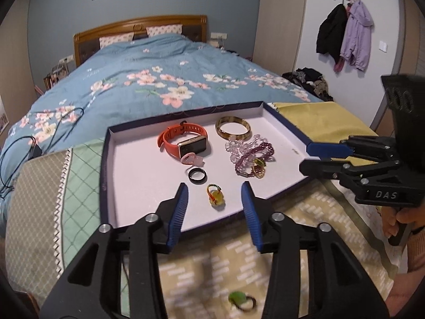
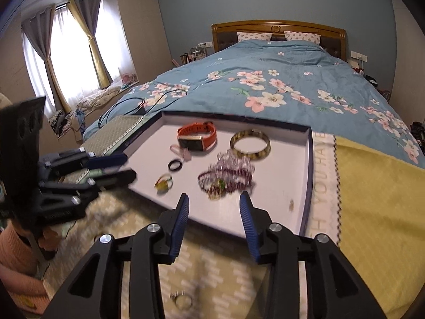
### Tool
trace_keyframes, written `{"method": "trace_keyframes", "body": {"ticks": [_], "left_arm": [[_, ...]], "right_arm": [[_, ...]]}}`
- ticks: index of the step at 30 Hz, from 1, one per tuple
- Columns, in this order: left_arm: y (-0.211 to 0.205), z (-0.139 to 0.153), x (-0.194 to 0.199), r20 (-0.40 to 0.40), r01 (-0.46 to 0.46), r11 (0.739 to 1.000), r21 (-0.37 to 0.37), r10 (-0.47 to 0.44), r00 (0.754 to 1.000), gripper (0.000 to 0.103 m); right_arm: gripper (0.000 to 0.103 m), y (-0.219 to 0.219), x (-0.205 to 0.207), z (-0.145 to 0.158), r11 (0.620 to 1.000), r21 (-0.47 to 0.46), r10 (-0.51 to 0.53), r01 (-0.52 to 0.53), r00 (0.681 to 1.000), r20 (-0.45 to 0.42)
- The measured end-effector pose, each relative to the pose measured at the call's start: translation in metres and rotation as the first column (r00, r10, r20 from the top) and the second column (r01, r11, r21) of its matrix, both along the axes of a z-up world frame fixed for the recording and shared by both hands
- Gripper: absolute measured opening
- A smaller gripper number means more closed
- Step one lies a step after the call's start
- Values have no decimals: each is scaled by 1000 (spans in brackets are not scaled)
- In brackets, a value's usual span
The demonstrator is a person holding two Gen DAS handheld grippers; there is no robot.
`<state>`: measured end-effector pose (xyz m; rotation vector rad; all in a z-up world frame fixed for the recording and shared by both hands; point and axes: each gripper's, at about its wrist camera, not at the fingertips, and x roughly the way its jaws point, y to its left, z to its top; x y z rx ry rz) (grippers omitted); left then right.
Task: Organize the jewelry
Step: 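Open both tools to drop the ring and pendant into the box, then withdraw both tools toward the silver ring and green-stone ring on the bed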
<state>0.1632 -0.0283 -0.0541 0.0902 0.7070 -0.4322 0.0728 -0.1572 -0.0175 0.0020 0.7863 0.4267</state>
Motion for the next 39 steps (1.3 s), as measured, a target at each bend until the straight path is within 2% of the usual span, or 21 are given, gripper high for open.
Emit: {"method": "trace_keyframes", "body": {"ticks": [5,13,17,31,38,39], "left_arm": [[13,6,-31,26,18,1000,-5,-18,999,47],[14,-14,-74,-16,78,996,42,-77,997,49],[13,-24,-84,-52,92,995,47,-90,995,49],[13,-36,-82,-128,85,996,21,-82,988,49],[10,-39,-77,-150,80,996,28,-75,986,45],[10,-40,-76,-153,78,997,28,-72,986,44]], "right_arm": [[38,-3,-23,-13,999,-26,23,-24,999,-39],[39,-9,-49,-27,999,-24,36,-38,996,-87],[45,-3,-59,-29,997,-41,56,-60,994,-92],[45,20,-70,-36,987,-143,61,-74,994,-96],[36,25,-74,-36,987,-146,56,-69,995,-87],[32,25,-74,-36,987,-145,59,-71,994,-87]]}}
